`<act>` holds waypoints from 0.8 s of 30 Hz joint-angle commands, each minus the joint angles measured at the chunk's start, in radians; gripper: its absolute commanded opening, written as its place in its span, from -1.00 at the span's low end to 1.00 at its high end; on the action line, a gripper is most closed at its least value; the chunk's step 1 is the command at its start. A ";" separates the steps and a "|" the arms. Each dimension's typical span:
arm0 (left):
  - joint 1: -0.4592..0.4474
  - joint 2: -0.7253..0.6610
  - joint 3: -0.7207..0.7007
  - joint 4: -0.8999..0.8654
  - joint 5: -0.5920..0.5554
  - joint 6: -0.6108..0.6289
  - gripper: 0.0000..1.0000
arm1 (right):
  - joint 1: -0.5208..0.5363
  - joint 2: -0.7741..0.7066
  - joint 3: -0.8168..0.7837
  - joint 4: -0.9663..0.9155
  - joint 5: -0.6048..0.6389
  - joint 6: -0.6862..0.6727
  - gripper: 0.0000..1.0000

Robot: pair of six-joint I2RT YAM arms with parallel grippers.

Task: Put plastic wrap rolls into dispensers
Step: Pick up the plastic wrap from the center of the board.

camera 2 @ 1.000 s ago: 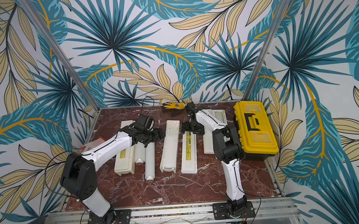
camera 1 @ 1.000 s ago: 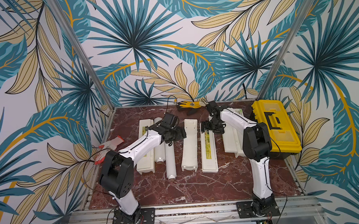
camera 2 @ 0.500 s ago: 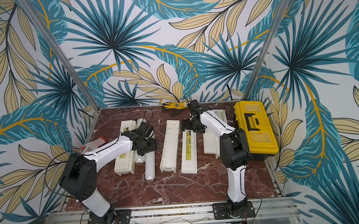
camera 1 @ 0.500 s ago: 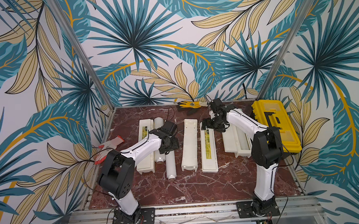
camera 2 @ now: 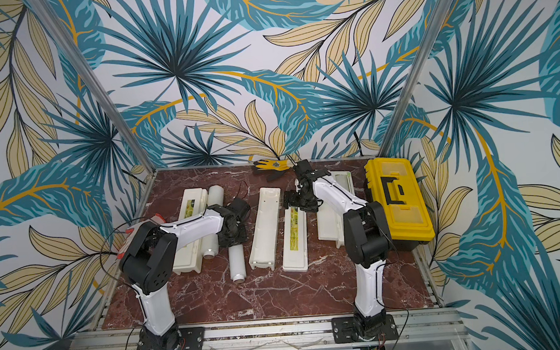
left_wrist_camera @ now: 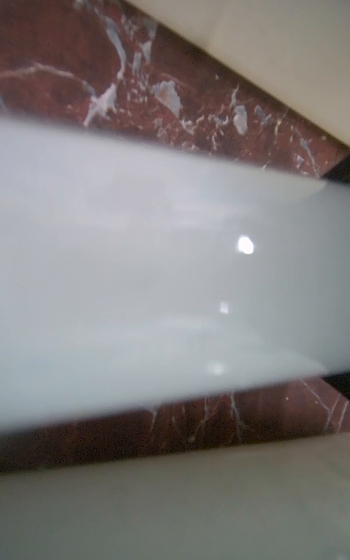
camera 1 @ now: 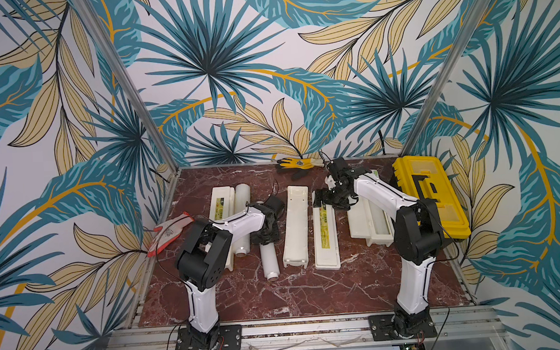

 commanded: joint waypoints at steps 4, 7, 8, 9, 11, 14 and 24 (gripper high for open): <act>-0.002 -0.015 0.033 -0.045 -0.004 0.002 -0.38 | 0.006 -0.058 -0.010 0.017 -0.004 -0.028 0.83; -0.005 -0.068 0.113 -0.109 -0.027 0.039 -0.42 | 0.004 -0.058 0.003 0.013 -0.009 -0.033 0.83; -0.007 -0.084 0.153 -0.139 -0.038 0.055 -0.43 | 0.004 -0.058 0.007 0.014 -0.012 -0.032 0.83; -0.009 -0.098 0.191 -0.164 -0.046 0.074 -0.44 | 0.004 -0.059 0.010 0.015 -0.016 -0.034 0.83; -0.012 -0.122 0.262 -0.189 -0.046 0.107 -0.49 | 0.004 -0.058 0.011 0.019 -0.024 -0.036 0.83; -0.024 -0.133 0.383 -0.204 -0.048 0.154 -0.51 | 0.004 -0.059 0.008 0.025 -0.033 -0.039 0.83; -0.116 0.070 0.767 -0.201 0.014 0.204 -0.50 | 0.003 -0.094 -0.010 0.023 -0.001 -0.047 0.84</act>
